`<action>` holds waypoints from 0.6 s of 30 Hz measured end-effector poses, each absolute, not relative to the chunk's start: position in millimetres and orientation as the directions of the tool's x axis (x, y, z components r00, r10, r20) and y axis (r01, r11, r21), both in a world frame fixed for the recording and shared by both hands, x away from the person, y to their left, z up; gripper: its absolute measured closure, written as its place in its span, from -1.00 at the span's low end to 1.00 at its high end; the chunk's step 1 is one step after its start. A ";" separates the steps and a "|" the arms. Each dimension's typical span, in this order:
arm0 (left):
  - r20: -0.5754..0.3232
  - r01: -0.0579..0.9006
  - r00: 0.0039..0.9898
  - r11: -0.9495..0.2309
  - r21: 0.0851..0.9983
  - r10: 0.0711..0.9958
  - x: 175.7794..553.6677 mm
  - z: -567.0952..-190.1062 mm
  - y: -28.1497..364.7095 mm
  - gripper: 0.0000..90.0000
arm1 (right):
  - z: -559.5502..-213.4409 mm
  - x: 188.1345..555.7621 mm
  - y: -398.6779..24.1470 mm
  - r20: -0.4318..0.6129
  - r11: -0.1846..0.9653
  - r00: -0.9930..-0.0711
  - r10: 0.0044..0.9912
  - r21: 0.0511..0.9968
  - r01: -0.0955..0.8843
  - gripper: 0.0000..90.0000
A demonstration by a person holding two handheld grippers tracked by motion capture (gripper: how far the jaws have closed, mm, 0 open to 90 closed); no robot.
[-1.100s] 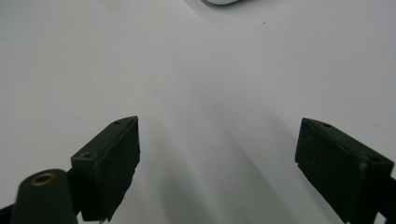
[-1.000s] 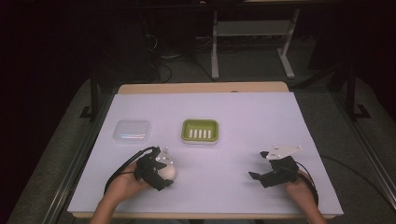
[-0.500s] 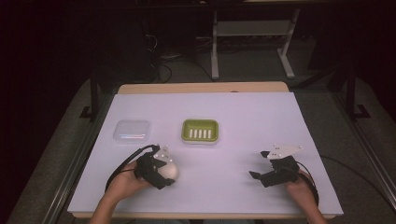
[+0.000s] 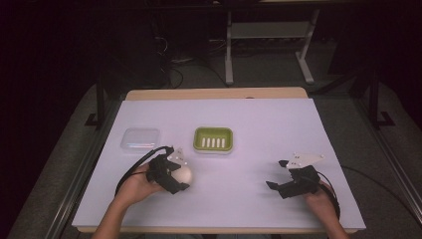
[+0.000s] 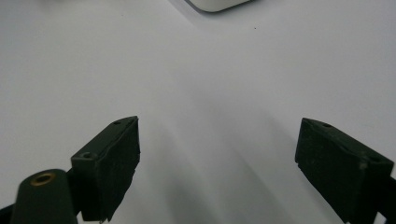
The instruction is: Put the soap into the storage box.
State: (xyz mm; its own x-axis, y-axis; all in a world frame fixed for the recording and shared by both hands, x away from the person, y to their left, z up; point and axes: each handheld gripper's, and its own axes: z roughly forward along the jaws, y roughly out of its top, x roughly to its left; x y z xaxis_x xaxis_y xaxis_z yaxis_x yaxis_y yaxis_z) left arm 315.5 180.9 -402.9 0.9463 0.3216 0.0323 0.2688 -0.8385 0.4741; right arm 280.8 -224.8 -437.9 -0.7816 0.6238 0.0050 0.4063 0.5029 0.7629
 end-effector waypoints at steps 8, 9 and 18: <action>0.013 0.269 0.950 -0.843 0.466 0.311 327.4 -400.9 170.7 -0.44 | -437.2 282.3 -229.5 -0.002 0.500 -0.769 0.639 0.761 0.414 -0.71; 0.017 0.263 0.952 -0.843 0.469 0.307 328.6 -400.7 169.4 -0.44 | -437.4 282.8 -230.5 -0.006 0.500 -0.767 0.642 0.762 0.412 -0.71; 0.021 0.259 0.953 -0.851 0.458 0.301 339.5 -390.7 156.0 -0.44 | -437.4 283.2 -233.0 -0.002 0.493 -0.761 0.649 0.763 0.418 -0.71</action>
